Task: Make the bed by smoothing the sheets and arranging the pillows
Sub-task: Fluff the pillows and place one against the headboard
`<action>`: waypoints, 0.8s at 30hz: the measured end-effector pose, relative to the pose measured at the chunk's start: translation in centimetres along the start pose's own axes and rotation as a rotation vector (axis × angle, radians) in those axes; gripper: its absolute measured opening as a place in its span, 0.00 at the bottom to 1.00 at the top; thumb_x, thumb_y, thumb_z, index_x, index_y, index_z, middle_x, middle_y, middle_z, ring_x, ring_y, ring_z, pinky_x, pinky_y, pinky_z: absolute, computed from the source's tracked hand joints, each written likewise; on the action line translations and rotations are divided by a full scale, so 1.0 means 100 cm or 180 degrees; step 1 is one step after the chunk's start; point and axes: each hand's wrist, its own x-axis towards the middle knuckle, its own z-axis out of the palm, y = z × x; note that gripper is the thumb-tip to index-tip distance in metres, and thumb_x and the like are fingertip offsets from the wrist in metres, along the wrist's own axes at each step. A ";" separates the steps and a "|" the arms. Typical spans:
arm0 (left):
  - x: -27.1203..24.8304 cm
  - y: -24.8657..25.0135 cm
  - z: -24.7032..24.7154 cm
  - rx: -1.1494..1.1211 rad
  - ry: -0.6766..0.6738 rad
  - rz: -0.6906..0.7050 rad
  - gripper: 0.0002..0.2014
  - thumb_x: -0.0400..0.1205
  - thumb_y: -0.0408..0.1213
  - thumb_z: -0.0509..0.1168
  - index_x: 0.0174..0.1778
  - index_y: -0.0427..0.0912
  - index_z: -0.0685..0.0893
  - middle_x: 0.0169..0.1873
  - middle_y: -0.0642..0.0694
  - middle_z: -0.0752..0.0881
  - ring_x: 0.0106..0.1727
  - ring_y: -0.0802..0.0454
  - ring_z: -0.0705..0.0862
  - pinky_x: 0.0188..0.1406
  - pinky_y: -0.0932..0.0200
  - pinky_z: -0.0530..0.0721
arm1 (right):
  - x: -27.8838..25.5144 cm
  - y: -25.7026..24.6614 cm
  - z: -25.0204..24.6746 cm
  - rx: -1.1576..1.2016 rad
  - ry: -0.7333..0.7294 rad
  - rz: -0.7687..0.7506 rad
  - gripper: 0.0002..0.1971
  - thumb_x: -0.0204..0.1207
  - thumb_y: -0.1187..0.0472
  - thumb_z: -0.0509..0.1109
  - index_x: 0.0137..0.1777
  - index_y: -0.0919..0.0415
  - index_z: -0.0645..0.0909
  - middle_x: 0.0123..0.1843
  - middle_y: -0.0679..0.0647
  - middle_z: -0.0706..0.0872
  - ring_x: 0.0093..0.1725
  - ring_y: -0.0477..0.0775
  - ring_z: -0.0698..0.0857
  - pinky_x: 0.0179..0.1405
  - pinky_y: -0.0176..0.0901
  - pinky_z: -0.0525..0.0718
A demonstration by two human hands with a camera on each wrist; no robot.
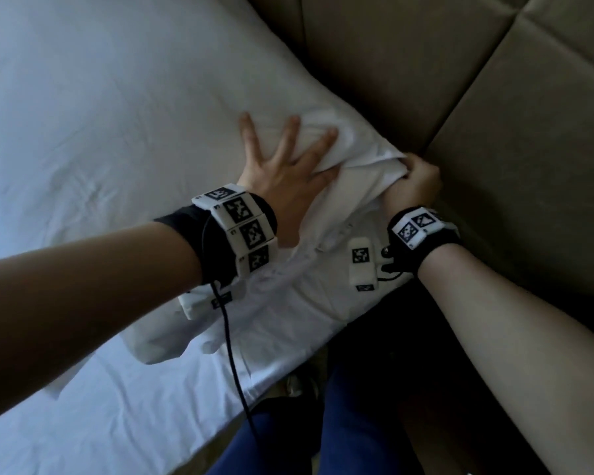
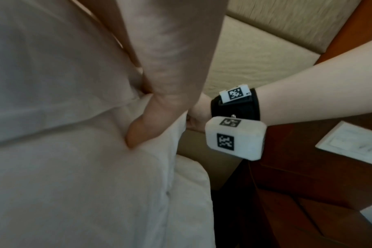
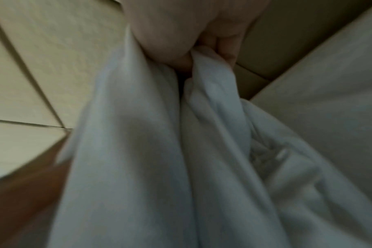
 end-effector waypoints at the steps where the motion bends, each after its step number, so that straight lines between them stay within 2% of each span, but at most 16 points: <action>1: 0.004 -0.004 -0.006 -0.0045 0.0044 -0.0018 0.53 0.65 0.67 0.67 0.84 0.62 0.48 0.85 0.47 0.37 0.83 0.29 0.41 0.62 0.08 0.50 | 0.006 -0.010 -0.006 0.0101 0.0074 -0.0074 0.14 0.76 0.66 0.58 0.46 0.67 0.87 0.43 0.63 0.89 0.43 0.54 0.84 0.41 0.44 0.78; 4: 0.024 -0.013 -0.020 -0.0214 0.0104 -0.0039 0.52 0.64 0.66 0.67 0.84 0.63 0.51 0.85 0.48 0.38 0.83 0.29 0.41 0.61 0.07 0.48 | 0.026 -0.033 -0.023 -0.0044 0.0218 -0.0310 0.15 0.75 0.66 0.58 0.47 0.66 0.88 0.45 0.62 0.90 0.44 0.55 0.85 0.45 0.46 0.83; 6: 0.037 -0.011 -0.019 -0.0269 -0.0038 -0.0001 0.53 0.63 0.68 0.67 0.83 0.64 0.50 0.85 0.49 0.36 0.83 0.28 0.40 0.60 0.07 0.45 | 0.035 -0.029 -0.028 -0.0514 0.0053 -0.0495 0.14 0.75 0.67 0.58 0.47 0.66 0.88 0.45 0.65 0.89 0.44 0.61 0.85 0.42 0.44 0.78; 8: 0.041 -0.003 -0.012 -0.0270 -0.0257 0.0122 0.55 0.62 0.69 0.69 0.84 0.65 0.48 0.84 0.49 0.35 0.83 0.28 0.38 0.60 0.06 0.43 | 0.031 -0.005 -0.030 -0.0900 -0.0268 -0.0655 0.15 0.73 0.64 0.58 0.46 0.66 0.87 0.46 0.68 0.88 0.46 0.67 0.86 0.42 0.46 0.76; 10: 0.037 0.004 -0.007 -0.0320 -0.0348 0.0252 0.56 0.63 0.68 0.71 0.84 0.63 0.47 0.84 0.49 0.34 0.83 0.30 0.37 0.61 0.07 0.41 | 0.019 0.021 -0.036 -0.1092 -0.0630 -0.0552 0.17 0.74 0.60 0.58 0.54 0.61 0.87 0.51 0.67 0.88 0.52 0.69 0.86 0.49 0.50 0.80; 12: 0.026 0.002 -0.009 -0.0402 -0.0293 0.0394 0.56 0.66 0.65 0.70 0.85 0.62 0.44 0.85 0.47 0.35 0.84 0.33 0.36 0.63 0.10 0.40 | 0.009 0.028 -0.047 -0.1246 -0.0726 -0.0536 0.22 0.75 0.61 0.65 0.70 0.56 0.81 0.62 0.66 0.85 0.62 0.68 0.82 0.61 0.52 0.80; 13: 0.020 -0.003 -0.012 -0.0482 -0.0249 0.0473 0.55 0.68 0.62 0.70 0.85 0.60 0.42 0.85 0.46 0.35 0.85 0.36 0.37 0.66 0.12 0.41 | 0.005 0.021 -0.054 -0.1250 -0.0687 -0.0704 0.28 0.74 0.63 0.68 0.76 0.56 0.75 0.68 0.66 0.80 0.68 0.67 0.79 0.67 0.53 0.78; 15: 0.004 -0.024 -0.020 -0.0632 -0.0145 0.0458 0.56 0.70 0.58 0.70 0.85 0.58 0.36 0.85 0.44 0.34 0.85 0.39 0.37 0.71 0.15 0.42 | -0.002 -0.011 -0.063 -0.1249 -0.0723 -0.1300 0.41 0.71 0.62 0.72 0.85 0.54 0.59 0.81 0.67 0.65 0.79 0.67 0.66 0.77 0.58 0.68; 16: -0.006 -0.039 -0.023 -0.0683 -0.0080 0.0300 0.58 0.69 0.59 0.71 0.84 0.57 0.35 0.85 0.44 0.33 0.85 0.39 0.37 0.71 0.15 0.42 | -0.007 -0.030 -0.065 -0.1390 -0.0890 -0.1691 0.46 0.70 0.59 0.72 0.86 0.49 0.52 0.84 0.66 0.56 0.82 0.69 0.60 0.79 0.62 0.64; 18: -0.028 -0.069 -0.019 -0.0727 -0.0028 -0.0136 0.61 0.66 0.65 0.71 0.84 0.58 0.34 0.85 0.46 0.33 0.85 0.39 0.35 0.69 0.12 0.39 | -0.013 -0.053 -0.054 -0.1820 -0.1549 -0.2268 0.49 0.71 0.49 0.70 0.86 0.39 0.42 0.87 0.62 0.42 0.83 0.73 0.52 0.79 0.69 0.59; 19: -0.038 -0.082 -0.014 -0.0750 -0.0075 -0.0249 0.63 0.64 0.67 0.71 0.84 0.58 0.34 0.85 0.47 0.33 0.85 0.39 0.35 0.68 0.12 0.38 | -0.014 -0.057 -0.045 -0.2010 -0.1983 -0.2260 0.48 0.73 0.45 0.69 0.84 0.35 0.38 0.87 0.59 0.37 0.83 0.75 0.49 0.79 0.71 0.57; 21: -0.055 -0.096 -0.002 -0.0775 -0.0238 -0.0099 0.63 0.64 0.70 0.69 0.84 0.58 0.34 0.84 0.47 0.32 0.85 0.41 0.35 0.71 0.15 0.36 | -0.014 -0.055 -0.028 -0.2353 -0.2639 -0.1947 0.49 0.75 0.40 0.68 0.80 0.29 0.30 0.86 0.53 0.30 0.83 0.75 0.44 0.80 0.71 0.55; 23: -0.064 -0.100 0.007 -0.0860 -0.0326 0.0105 0.60 0.66 0.71 0.66 0.85 0.57 0.36 0.84 0.47 0.33 0.85 0.42 0.36 0.73 0.19 0.36 | -0.006 -0.051 -0.020 -0.2629 -0.2909 -0.1808 0.51 0.74 0.40 0.68 0.78 0.28 0.26 0.85 0.52 0.28 0.84 0.73 0.44 0.80 0.70 0.56; 24: -0.067 -0.102 0.008 -0.0979 -0.0259 0.0111 0.58 0.67 0.72 0.64 0.86 0.56 0.38 0.85 0.47 0.35 0.86 0.42 0.38 0.74 0.21 0.36 | 0.000 -0.055 -0.022 -0.2700 -0.2992 -0.1787 0.51 0.74 0.42 0.68 0.79 0.29 0.28 0.86 0.52 0.30 0.84 0.72 0.46 0.79 0.70 0.57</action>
